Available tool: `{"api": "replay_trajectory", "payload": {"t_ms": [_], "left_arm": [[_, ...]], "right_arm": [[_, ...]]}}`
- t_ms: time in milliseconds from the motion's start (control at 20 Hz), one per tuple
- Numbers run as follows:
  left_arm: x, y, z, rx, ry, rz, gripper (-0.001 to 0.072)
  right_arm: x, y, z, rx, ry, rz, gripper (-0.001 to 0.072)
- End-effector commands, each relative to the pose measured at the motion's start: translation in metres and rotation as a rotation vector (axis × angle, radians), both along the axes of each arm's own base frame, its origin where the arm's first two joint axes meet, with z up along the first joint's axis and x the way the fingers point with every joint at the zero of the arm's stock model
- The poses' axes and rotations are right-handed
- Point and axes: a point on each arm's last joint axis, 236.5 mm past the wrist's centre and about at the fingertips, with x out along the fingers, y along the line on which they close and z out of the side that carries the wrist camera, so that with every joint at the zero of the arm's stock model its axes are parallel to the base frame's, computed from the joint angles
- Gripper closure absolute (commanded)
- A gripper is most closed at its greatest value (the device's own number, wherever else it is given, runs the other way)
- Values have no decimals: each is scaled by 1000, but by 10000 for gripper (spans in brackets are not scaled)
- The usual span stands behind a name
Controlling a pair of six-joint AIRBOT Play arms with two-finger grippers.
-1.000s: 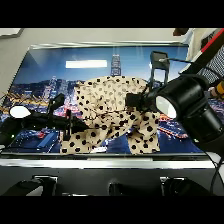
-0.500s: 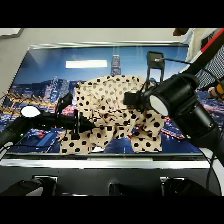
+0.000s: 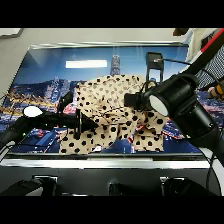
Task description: Fold the clothes and pants, and hang the long-sleeved shirts on hangers.
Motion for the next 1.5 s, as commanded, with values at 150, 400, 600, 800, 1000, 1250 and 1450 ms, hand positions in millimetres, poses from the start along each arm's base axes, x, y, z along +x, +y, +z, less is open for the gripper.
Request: {"api": "replay_trajectory", "payload": {"t_ms": [150,400,600,800,1000,1250,1450], "left_arm": [[1,-2,3,-14,2,4,695],[1,-2,3,-14,2,4,694],[1,-2,3,-14,2,4,694],[1,-2,3,-14,2,4,694],[1,-2,3,-14,2,4,694],[1,-2,3,-14,2,4,694],[1,-2,3,-14,2,4,694]], "right_arm": [[-5,-4,-3,-19,24,-3,388],[-11,-24,11,-31,-3,-63,348],[-39,-75,21,-120,43,-228,287],[-56,-131,36,-151,48,-413,228],[-36,-167,23,-49,140,-318,218],[-50,-196,-21,-134,421,196,147],[-26,-192,-36,-198,385,442,21]]}}
